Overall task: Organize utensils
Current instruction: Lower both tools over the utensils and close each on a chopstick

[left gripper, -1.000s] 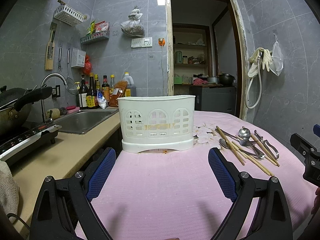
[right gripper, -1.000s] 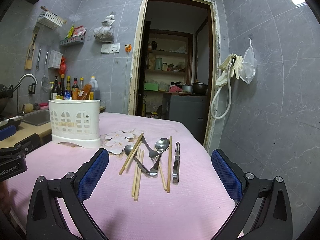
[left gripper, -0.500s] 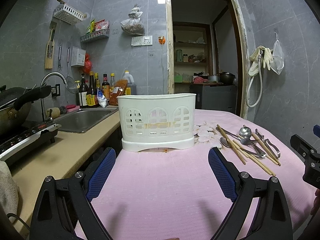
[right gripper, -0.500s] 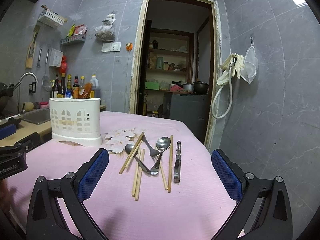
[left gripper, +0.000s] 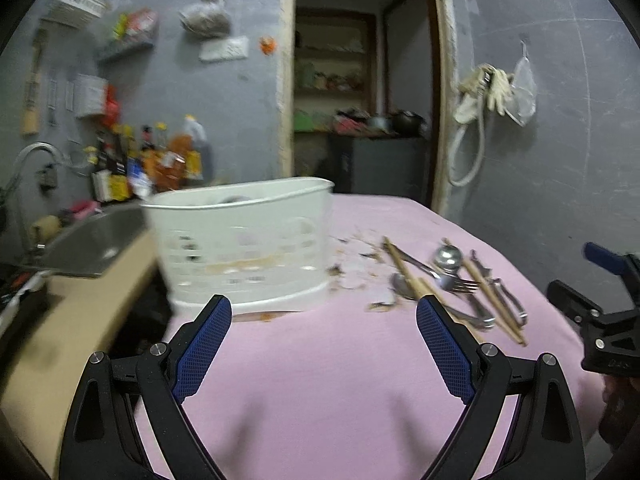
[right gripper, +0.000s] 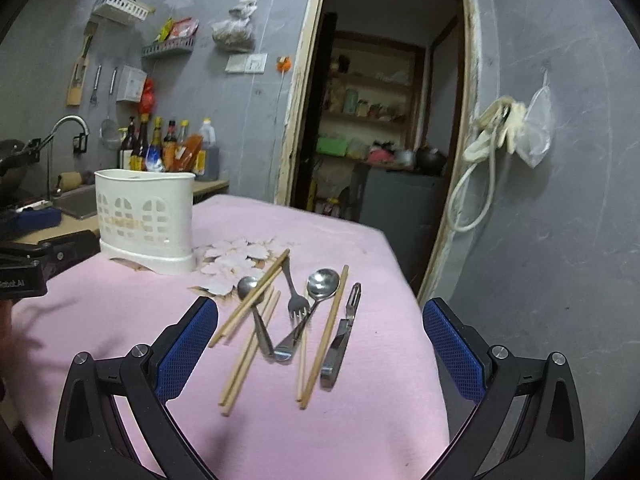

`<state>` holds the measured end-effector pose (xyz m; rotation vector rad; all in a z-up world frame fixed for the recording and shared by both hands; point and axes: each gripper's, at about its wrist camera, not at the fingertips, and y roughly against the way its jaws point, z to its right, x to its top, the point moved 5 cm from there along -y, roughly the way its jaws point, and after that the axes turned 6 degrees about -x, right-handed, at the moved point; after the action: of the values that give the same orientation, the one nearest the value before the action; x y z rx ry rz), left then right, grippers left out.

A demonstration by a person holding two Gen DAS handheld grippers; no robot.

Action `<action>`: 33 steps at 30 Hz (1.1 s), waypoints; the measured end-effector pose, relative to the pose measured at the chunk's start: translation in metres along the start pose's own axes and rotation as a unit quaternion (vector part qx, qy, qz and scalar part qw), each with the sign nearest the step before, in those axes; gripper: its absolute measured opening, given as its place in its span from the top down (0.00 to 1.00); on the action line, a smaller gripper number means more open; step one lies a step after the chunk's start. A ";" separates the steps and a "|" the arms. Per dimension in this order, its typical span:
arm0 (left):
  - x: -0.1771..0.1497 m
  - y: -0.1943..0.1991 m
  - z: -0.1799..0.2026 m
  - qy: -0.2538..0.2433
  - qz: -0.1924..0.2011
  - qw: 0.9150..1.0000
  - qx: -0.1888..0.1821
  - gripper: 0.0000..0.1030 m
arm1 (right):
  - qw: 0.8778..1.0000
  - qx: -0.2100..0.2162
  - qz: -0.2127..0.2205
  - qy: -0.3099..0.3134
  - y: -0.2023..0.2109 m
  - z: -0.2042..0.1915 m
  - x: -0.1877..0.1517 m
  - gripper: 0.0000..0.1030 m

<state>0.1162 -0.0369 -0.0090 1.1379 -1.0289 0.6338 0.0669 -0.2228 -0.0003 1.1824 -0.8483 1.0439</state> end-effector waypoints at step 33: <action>0.045 -0.213 0.032 0.038 -0.244 0.960 -0.135 0.79 | 0.949 0.168 -0.245 -0.104 -0.165 0.069 -0.019 0.67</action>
<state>0.3042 -0.1413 -0.0570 1.0623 -0.7036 0.1357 0.2183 -0.3027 -0.0554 1.7108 -0.4995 0.6710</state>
